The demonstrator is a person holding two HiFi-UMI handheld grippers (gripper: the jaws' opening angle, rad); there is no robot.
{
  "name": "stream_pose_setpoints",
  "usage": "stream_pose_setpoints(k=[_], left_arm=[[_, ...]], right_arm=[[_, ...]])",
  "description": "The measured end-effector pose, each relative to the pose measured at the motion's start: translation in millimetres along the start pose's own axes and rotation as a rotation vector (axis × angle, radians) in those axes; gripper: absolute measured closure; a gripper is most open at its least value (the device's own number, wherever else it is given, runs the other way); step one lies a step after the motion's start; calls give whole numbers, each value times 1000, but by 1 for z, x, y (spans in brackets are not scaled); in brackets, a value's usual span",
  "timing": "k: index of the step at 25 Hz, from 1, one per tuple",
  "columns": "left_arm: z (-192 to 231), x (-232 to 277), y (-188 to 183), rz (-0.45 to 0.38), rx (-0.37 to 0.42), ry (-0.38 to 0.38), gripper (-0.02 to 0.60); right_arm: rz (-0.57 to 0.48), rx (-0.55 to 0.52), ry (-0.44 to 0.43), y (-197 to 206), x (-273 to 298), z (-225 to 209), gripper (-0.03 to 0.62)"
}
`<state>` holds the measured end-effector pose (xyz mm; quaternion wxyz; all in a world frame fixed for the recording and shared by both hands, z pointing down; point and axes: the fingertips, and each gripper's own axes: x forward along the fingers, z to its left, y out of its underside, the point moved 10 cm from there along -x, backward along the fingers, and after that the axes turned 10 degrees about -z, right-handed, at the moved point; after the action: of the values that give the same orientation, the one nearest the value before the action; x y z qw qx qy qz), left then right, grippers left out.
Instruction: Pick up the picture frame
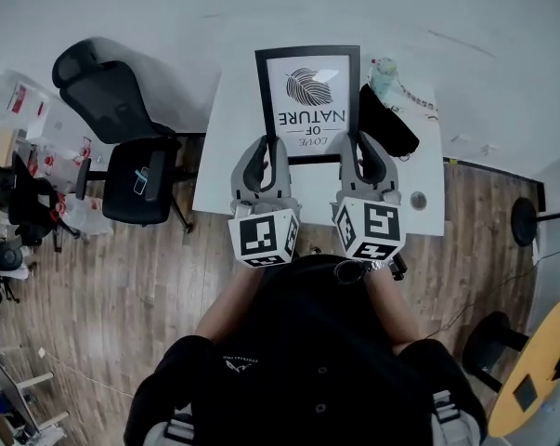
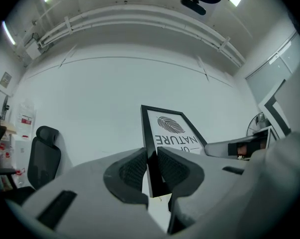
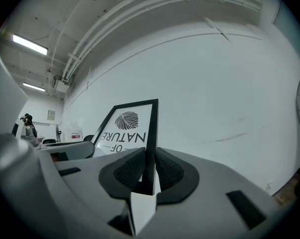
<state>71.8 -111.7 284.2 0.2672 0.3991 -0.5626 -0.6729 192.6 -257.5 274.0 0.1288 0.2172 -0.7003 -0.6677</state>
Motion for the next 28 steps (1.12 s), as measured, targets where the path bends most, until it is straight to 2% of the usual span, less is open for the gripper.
stream_pose_setpoints(k=[8,18,28], left_arm=[[-2,-7,-13,-40,12,8,509],[-5,-7,-18,-64,41,-1,509],[-5,-6,-16,-57,33,-6,509]], right_arm=[[-70,-7,-30,-9,-7,1,530],[-89,5,-52,-12,-6,-1,528],[-81,2,-53,-11,-5,-2,530]])
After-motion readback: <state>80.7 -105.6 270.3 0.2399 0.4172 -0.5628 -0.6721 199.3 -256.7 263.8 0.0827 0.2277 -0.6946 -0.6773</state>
